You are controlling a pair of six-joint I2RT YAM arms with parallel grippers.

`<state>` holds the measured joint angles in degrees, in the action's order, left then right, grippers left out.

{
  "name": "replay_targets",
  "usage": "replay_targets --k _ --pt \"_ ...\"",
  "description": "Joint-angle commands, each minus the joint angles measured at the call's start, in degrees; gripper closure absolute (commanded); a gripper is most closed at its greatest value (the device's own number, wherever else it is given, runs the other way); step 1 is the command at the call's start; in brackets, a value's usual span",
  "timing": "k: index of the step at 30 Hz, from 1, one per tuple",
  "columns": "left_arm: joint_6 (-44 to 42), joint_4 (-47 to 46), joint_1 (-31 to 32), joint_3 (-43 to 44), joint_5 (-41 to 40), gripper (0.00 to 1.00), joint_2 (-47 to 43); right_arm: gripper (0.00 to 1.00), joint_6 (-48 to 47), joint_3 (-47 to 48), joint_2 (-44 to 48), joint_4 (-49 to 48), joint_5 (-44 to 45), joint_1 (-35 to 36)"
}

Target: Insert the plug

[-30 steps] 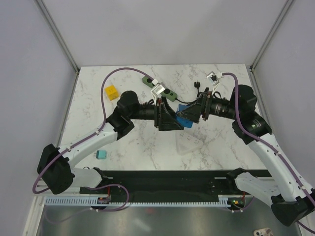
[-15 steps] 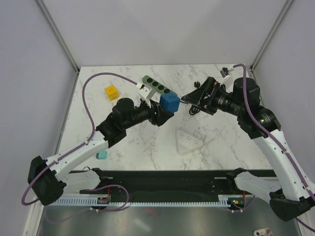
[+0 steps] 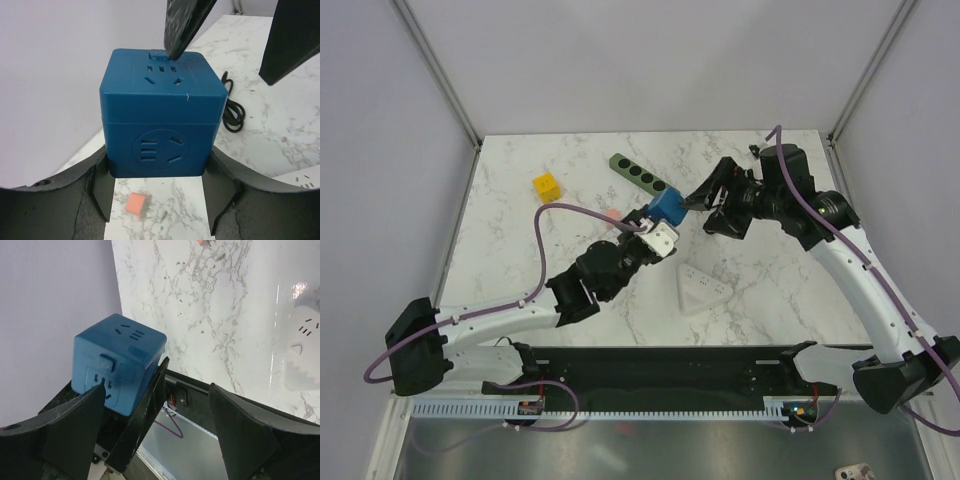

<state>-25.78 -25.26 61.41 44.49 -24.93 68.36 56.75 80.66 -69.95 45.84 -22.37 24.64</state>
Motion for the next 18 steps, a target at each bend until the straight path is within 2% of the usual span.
replay_targets --k 1,6,18 --pt "-15.69 -14.9 2.83 -0.02 -7.85 0.98 1.42 0.09 0.29 1.34 -0.97 0.56 -2.76 0.14" --pt "-23.96 -22.02 5.12 -1.25 -10.4 0.98 5.2 0.08 2.3 0.73 -1.42 -1.81 -1.89 0.14" --pt "-24.49 -22.2 7.14 -0.98 -9.96 0.98 7.75 0.09 3.89 -1.65 -0.36 -4.18 -0.39 0.14"
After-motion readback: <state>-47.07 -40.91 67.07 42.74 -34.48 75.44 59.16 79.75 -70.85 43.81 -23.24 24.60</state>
